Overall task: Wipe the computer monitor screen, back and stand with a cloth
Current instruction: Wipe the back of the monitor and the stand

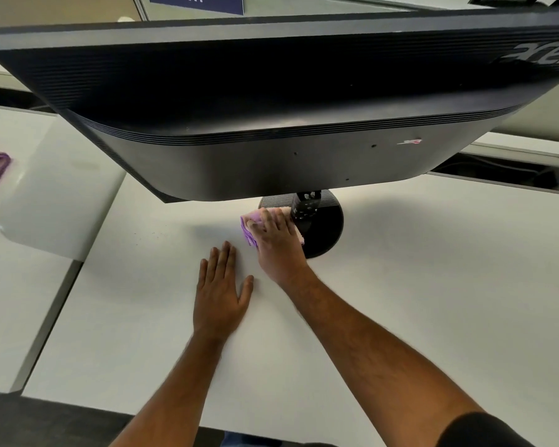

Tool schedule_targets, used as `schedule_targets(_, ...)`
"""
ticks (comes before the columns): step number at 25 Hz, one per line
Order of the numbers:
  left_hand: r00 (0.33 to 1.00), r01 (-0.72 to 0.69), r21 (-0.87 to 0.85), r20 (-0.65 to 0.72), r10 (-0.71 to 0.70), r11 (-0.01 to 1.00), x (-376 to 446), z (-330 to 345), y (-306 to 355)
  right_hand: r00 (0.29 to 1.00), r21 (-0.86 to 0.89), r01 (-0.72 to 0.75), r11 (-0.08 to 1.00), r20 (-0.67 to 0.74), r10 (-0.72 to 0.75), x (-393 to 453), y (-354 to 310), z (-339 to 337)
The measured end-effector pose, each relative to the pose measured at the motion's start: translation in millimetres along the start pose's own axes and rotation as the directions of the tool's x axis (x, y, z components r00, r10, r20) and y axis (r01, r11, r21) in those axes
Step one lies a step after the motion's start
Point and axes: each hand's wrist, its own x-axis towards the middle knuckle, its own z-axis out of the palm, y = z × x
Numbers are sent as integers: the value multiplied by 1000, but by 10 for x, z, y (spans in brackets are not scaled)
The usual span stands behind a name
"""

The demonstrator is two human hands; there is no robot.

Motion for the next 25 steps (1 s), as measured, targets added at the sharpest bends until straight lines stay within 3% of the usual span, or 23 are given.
schedule_targets(5,1000,-5,-8,-13,5,1000,-5,8,3,996,-18,55,998,68,-53,-405,101,-87)
schedule_targets(11,1000,5,15,-14,-4,1000,-24,-3,18,991,156,102,983,-108,-85,-766,663,-545)
schedule_targets(15,1000,4,19,-4,-4,1000,-21,-8,35,979,260,179,949,-146,-144,-459,424,-586)
schedule_targets(19,1000,4,-4,-6,-5,1000,-21,-14,22,997,233,82,969,-25,-79,-184,247,-220)
schedule_targets(25,1000,-3,-4,-15,3,1000,-27,-10,22,1000,287,17,958,-21,-11,-479,418,-139)
